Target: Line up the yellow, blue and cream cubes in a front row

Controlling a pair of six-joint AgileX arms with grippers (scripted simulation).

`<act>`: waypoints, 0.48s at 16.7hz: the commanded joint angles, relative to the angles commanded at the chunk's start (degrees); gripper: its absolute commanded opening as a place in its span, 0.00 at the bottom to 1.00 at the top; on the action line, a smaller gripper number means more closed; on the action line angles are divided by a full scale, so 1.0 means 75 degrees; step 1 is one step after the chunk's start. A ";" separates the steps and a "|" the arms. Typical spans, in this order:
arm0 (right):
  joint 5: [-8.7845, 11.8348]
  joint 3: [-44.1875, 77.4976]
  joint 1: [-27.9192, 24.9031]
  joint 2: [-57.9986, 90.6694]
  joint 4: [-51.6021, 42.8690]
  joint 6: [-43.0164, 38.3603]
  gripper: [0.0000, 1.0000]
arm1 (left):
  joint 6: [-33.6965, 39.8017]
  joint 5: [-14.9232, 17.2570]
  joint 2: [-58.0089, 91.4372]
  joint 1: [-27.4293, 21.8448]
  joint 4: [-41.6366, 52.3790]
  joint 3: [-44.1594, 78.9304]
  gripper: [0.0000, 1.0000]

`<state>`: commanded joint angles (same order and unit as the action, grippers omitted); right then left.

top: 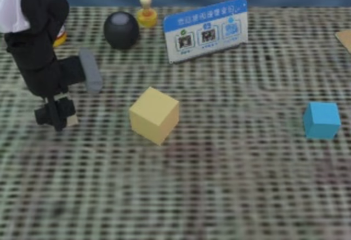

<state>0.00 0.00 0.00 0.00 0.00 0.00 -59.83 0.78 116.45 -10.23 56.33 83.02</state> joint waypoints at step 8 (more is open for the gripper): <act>0.0000 0.0000 0.0000 0.0000 0.0000 0.0000 1.00 | 0.0267 0.0000 0.0219 -0.0568 0.0207 0.0410 0.00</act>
<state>0.00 0.00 0.00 0.00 0.00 0.00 -57.83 0.78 118.09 -14.49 57.88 86.10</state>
